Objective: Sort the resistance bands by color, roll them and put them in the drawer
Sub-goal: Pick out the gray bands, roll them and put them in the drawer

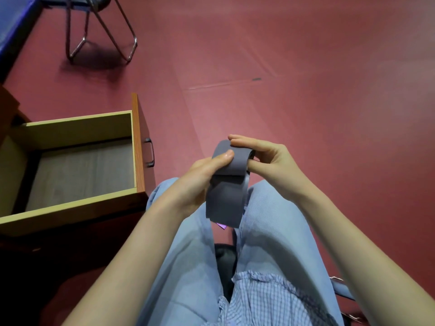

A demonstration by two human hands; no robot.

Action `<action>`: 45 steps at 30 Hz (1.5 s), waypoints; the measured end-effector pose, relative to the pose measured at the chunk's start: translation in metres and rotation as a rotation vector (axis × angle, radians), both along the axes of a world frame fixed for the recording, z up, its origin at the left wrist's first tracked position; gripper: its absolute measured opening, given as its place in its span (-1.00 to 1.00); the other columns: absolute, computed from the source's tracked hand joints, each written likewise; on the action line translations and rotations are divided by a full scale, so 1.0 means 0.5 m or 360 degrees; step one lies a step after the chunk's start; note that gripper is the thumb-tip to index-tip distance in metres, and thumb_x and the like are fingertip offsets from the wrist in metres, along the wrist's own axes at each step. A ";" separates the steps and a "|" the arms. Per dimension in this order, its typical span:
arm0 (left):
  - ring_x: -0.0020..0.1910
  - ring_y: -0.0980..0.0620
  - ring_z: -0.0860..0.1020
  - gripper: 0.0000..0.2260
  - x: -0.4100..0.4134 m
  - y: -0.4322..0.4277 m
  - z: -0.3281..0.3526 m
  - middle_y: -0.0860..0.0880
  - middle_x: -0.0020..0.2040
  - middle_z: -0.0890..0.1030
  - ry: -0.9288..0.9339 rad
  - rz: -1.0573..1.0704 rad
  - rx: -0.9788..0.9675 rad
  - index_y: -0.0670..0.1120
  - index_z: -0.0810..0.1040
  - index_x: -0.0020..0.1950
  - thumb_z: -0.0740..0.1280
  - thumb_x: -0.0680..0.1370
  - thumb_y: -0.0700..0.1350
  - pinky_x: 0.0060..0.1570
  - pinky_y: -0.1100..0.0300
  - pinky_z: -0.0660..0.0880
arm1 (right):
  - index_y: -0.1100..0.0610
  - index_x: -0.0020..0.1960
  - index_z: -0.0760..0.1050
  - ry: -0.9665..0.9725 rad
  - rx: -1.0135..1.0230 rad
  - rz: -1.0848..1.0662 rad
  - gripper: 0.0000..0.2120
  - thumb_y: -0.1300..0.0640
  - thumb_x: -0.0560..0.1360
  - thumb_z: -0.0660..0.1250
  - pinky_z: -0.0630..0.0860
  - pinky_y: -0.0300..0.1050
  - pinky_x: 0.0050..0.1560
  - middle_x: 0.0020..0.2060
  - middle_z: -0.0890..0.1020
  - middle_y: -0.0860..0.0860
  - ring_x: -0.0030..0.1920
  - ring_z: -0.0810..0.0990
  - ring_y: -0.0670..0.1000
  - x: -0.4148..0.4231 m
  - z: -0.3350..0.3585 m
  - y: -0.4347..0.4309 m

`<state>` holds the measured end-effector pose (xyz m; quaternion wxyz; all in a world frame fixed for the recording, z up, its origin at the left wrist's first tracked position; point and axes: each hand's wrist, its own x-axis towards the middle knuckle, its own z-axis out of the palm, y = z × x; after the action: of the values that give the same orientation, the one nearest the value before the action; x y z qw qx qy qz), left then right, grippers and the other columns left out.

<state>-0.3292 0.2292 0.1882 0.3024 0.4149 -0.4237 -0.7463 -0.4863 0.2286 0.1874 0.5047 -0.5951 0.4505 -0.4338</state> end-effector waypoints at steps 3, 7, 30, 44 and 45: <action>0.05 -0.07 0.58 -0.71 0.002 -0.001 0.000 -0.17 0.09 0.62 -0.0087 -0.0076 -0.0056 -0.15 0.54 0.14 0.22 0.54 -0.01 0.17 0.04 0.45 | -0.03 0.18 0.40 0.0017 0.0074 0.0071 -0.46 0.54 0.43 0.15 0.52 -0.21 0.10 0.11 0.54 -0.11 0.07 0.55 -0.17 -0.013 -0.003 0.002; -0.02 -0.01 0.60 -0.69 -0.004 0.004 -0.002 -0.06 -0.03 0.65 -0.0062 -0.0122 -0.0137 -0.07 0.57 0.06 0.27 0.42 0.06 0.09 0.07 0.47 | 0.00 0.26 0.35 0.0023 0.0212 0.0085 -0.51 0.44 0.47 0.21 0.52 -0.35 -0.13 0.02 0.56 -0.09 -0.11 0.57 -0.21 -0.034 -0.002 0.005; -0.10 0.10 0.60 -0.77 -0.009 -0.007 -0.009 0.00 -0.03 0.62 0.0052 0.0151 -0.0399 0.02 0.47 0.07 0.35 0.45 -0.18 -0.06 0.25 0.57 | 0.07 0.13 0.42 -0.0391 0.0623 0.0145 -0.79 0.18 0.49 0.26 0.60 -0.12 -0.20 -0.16 0.65 -0.04 -0.18 0.65 -0.12 0.021 -0.004 0.016; 0.09 0.06 0.55 -0.52 0.020 -0.011 -0.051 -0.01 0.12 0.62 0.0119 0.0106 0.0257 -0.05 0.52 0.20 0.01 0.56 0.20 0.06 0.17 0.42 | 0.05 -0.05 0.52 -0.0605 0.0370 -0.0067 -0.67 0.45 0.40 0.26 0.59 -0.16 -0.12 -0.27 0.68 -0.12 -0.19 0.64 -0.12 0.031 -0.014 -0.016; 0.01 0.06 0.58 -0.49 0.022 -0.012 -0.046 -0.02 0.05 0.64 0.0114 0.0082 0.0279 -0.08 0.52 0.19 -0.03 0.56 0.20 -0.04 0.19 0.45 | 0.05 -0.04 0.52 -0.0603 0.0366 -0.0045 -0.63 0.49 0.38 0.25 0.61 -0.19 -0.13 -0.26 0.68 -0.12 -0.18 0.64 -0.13 0.030 -0.016 -0.015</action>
<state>-0.3183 0.2234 0.1652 0.2989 0.4234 -0.3350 -0.7868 -0.4714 0.2210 0.1791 0.6388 -0.4350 0.4024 -0.4906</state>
